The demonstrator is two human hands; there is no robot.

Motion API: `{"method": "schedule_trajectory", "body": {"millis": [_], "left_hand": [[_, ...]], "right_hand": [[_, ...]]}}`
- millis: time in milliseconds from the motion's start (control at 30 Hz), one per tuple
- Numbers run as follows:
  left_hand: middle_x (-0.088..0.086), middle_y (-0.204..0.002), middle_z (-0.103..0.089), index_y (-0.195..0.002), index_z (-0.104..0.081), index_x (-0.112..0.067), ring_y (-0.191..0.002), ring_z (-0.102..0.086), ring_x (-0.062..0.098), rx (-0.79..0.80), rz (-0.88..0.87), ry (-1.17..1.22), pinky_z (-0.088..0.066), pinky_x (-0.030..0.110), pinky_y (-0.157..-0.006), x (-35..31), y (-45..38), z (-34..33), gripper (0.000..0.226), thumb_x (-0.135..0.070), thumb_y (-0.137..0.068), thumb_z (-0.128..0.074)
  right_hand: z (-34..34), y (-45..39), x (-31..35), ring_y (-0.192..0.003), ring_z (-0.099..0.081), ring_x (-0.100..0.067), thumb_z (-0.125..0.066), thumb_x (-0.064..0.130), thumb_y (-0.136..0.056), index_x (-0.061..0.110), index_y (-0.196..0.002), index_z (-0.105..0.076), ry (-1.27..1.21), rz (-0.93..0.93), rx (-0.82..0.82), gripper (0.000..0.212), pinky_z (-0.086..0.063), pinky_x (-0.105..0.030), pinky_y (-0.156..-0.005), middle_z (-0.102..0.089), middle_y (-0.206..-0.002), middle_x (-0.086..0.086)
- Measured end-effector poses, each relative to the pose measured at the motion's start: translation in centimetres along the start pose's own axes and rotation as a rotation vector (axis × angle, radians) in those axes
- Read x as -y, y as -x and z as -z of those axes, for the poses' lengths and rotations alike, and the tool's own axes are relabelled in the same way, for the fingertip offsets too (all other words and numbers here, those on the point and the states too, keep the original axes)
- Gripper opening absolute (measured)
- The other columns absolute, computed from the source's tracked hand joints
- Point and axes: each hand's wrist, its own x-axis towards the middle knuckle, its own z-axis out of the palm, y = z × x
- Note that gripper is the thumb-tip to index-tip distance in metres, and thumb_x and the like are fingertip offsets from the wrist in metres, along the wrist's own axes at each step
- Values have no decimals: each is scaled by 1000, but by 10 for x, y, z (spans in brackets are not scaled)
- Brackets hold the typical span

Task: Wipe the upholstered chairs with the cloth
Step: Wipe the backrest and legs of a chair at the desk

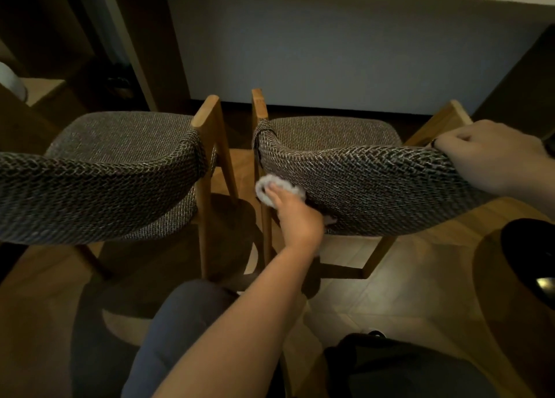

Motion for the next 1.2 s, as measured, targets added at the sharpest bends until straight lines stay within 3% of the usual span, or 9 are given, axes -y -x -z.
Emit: {"method": "schedule_trajectory", "body": {"millis": [167,333,600,667,767,833,933,1133,1200], "left_hand": [[11,-159,-14,-154,1,-16,-134,-39,28,-23,96,-36,-38,41,-109,38,14,12,77,2,-93,-43],[1,-161,12,-152,9,-15,-141,9,4,-218,-423,8,6,7,-109,-5,35,5,97,16,-81,-49],[3,-162,12,-152,14,-22,-146,-14,26,102,47,-7,-23,37,-116,46,33,-33,94,9,-89,-48],[6,-162,-1,-154,5,-20,-145,-20,26,-34,125,48,-27,39,-117,60,41,-26,85,6,-91,-46],[1,-162,5,-154,5,-18,-148,-3,14,-277,-29,138,-7,25,-120,38,56,-14,90,9,-87,-49],[3,-162,8,-153,4,-14,-140,9,-1,-292,-314,146,5,3,-108,9,64,-14,95,12,-81,-52],[3,-160,9,-153,3,-10,-141,13,2,-308,-562,78,6,3,-109,-13,60,-28,101,15,-74,-55],[-10,-157,15,-152,5,-16,-145,9,11,-253,-425,-91,5,10,-112,36,40,-57,100,14,-79,-55],[-4,-158,-16,-152,-17,-26,-145,-17,14,-288,-203,43,-15,30,-120,60,35,-55,85,11,-83,-51]], "right_hand": [[-1,1,-1,-67,-48,-26,-27,48,-91,16,-54,-53,-23,10,-12,55,-26,-33,-56,-53,-66,-7],[-2,-2,-2,-70,-46,-27,-22,54,-76,11,-58,-54,-41,-42,-19,56,-30,-36,-59,-52,-70,-9],[3,5,6,-70,-44,-24,-20,53,-77,45,-56,-61,-81,-8,-44,46,-30,-36,-64,-51,-68,-2],[4,7,7,-78,-43,-27,-19,53,-76,45,-55,-60,-72,4,-31,46,-29,-37,-65,-46,-66,-1],[1,3,1,-99,-45,-35,-21,53,-81,14,-65,-62,-26,-3,-33,58,-31,-38,-70,-49,-71,-1],[0,0,1,-98,-44,-32,-21,54,-82,8,-66,-57,-32,-5,-26,61,-31,-39,-72,-51,-73,-2],[0,-2,-1,-101,-44,-32,-15,58,-75,9,-65,-56,-29,12,4,65,-33,-40,-74,-53,-74,-4],[1,-2,-3,-124,-38,-36,-17,62,-78,11,-60,-52,-45,-1,21,64,-34,-41,-77,-53,-77,-5],[2,0,-2,-128,-35,-34,-20,59,-83,11,-57,-49,-64,-14,6,61,-33,-41,-78,-55,-75,-5]]}}
